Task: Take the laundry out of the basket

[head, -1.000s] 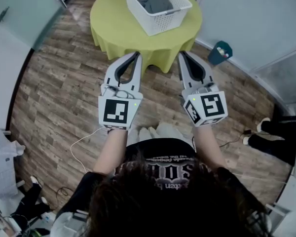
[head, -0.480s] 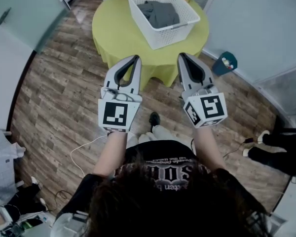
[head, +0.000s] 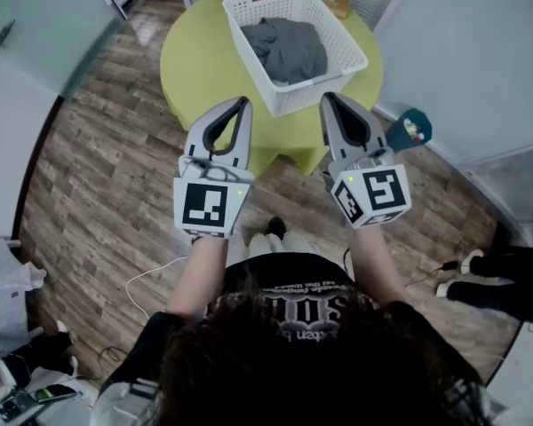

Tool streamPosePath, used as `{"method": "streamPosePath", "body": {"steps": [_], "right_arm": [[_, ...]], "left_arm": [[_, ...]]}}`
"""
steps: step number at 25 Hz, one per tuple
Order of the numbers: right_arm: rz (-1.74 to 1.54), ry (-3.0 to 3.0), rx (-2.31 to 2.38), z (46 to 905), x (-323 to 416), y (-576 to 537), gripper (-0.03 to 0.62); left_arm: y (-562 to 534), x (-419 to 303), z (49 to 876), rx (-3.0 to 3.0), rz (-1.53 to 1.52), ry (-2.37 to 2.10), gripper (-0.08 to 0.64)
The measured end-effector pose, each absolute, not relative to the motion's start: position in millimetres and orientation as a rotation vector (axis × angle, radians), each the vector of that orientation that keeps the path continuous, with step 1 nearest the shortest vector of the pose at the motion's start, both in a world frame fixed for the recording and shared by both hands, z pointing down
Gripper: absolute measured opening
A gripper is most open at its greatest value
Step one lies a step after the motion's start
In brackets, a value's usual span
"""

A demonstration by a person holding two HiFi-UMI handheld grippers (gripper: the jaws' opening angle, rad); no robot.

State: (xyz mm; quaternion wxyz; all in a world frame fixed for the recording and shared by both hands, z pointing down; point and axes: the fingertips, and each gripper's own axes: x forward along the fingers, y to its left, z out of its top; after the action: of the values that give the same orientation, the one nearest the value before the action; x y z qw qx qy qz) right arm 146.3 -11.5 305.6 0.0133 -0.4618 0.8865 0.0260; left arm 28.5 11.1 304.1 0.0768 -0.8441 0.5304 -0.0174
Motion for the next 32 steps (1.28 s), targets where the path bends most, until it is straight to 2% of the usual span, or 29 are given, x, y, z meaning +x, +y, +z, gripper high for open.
{"method": "streamPosePath", "body": {"steps": [17,32], "right_arm": [[0.051,2.762,-1.401,302.3,133.4,-107.0,0.029],[0.043,2.721,-1.516,297.7,98.0,-203.7,0.029]], "left_arm": [[-72.2,3.1,307.0,-2.490,-0.076,1.666,-0.002],[-172.5,-37.8,301.8,-2.561,-0.058,1.548,-0.002]]}}
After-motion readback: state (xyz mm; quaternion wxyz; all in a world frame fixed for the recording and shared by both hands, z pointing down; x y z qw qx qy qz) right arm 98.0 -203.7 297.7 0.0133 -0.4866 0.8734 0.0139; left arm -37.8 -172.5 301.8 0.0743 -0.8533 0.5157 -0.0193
